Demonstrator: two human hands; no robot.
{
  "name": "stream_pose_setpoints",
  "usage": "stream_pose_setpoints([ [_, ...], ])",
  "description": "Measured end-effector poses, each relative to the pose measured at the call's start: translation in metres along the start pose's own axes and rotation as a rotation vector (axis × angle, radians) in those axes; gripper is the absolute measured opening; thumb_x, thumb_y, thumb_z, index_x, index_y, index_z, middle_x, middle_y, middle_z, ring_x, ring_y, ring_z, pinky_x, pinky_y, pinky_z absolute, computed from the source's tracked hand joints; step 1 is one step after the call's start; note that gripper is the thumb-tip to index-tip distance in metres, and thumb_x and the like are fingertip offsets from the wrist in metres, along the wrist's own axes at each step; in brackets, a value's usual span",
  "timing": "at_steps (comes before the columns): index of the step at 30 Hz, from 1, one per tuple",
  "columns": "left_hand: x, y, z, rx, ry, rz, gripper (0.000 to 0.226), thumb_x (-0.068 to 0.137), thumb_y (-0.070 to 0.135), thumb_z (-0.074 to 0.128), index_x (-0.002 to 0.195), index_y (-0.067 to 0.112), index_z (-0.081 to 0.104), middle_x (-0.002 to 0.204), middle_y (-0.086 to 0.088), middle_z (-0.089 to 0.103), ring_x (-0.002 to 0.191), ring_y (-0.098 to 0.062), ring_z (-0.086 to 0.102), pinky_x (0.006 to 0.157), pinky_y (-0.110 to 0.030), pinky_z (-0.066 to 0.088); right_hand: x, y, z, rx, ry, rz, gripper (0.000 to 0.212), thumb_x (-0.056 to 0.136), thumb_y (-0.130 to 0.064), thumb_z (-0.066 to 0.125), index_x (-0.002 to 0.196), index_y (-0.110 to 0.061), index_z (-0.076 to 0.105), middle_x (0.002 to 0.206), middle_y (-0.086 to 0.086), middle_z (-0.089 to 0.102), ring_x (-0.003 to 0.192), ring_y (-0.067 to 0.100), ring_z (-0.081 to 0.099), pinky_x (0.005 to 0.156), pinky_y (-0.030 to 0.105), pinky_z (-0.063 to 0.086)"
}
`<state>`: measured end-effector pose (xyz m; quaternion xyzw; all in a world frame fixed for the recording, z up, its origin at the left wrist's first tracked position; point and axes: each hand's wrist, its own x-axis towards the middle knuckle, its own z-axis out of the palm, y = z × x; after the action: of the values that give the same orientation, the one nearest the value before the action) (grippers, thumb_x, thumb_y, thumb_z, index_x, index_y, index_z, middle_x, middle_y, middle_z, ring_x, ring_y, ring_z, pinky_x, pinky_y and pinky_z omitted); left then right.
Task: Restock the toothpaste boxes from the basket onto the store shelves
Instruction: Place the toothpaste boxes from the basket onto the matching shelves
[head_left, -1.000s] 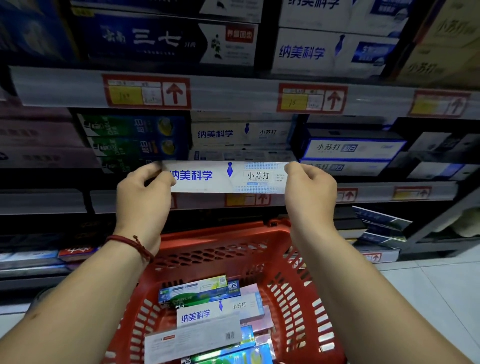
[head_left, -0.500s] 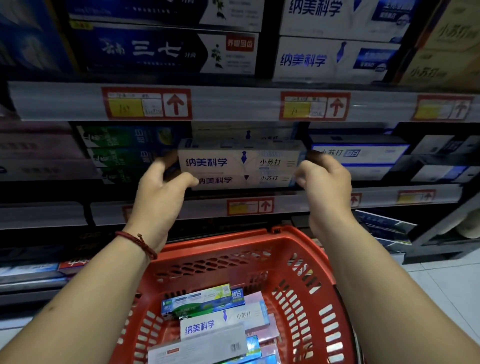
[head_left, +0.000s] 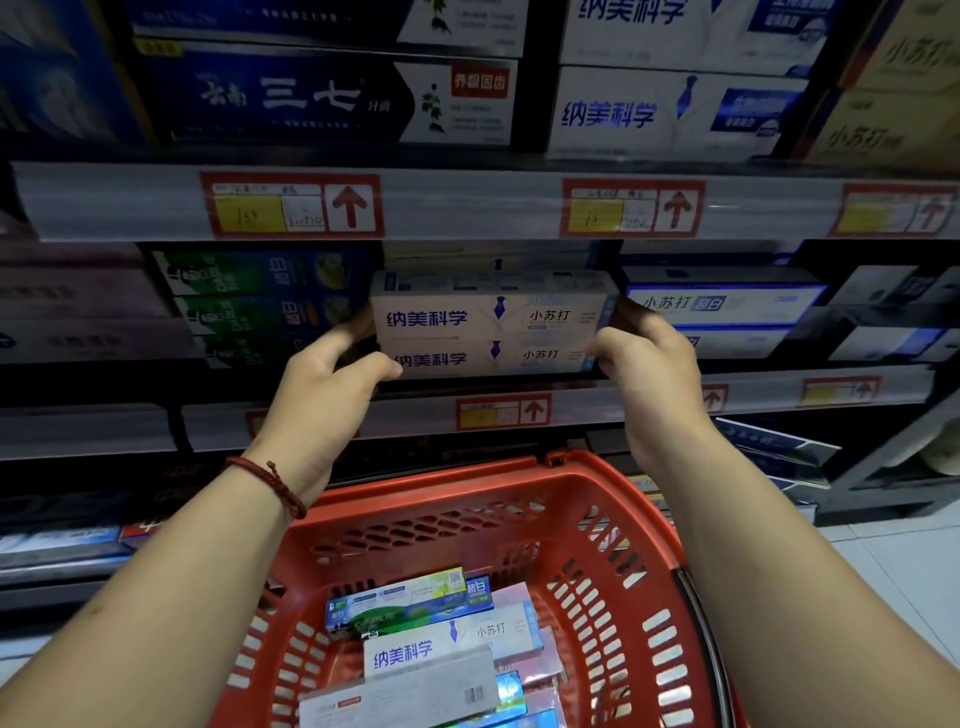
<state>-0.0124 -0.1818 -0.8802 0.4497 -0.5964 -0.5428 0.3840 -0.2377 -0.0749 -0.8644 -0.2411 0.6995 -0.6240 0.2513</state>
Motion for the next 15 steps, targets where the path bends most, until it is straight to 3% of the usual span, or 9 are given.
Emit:
stream_pose_setpoints([
  [11, -0.003, -0.003, 0.005, -0.02, -0.021, -0.013, 0.035, 0.073, 0.026, 0.068, 0.104, 0.04, 0.072, 0.112, 0.014, 0.075, 0.116, -0.013, 0.065, 0.109, -0.041, 0.046, 0.007, 0.003, -0.003, -0.007, 0.011, 0.008, 0.063, 0.066, -0.025, 0.069, 0.129, -0.021, 0.065, 0.124, 0.002, 0.07, 0.118, 0.022, 0.063, 0.106, 0.044, 0.05],
  [15, -0.002, -0.01, 0.008, -0.058, -0.013, -0.062, 0.036, 0.08, 0.018, 0.069, 0.114, 0.031, 0.071, 0.114, 0.012, 0.075, 0.116, -0.013, 0.065, 0.11, -0.04, 0.046, 0.01, 0.011, -0.003, -0.018, 0.067, 0.029, 0.037, 0.082, -0.014, 0.067, 0.119, -0.016, 0.07, 0.11, 0.001, 0.074, 0.108, 0.022, 0.067, 0.096, 0.036, 0.054],
])
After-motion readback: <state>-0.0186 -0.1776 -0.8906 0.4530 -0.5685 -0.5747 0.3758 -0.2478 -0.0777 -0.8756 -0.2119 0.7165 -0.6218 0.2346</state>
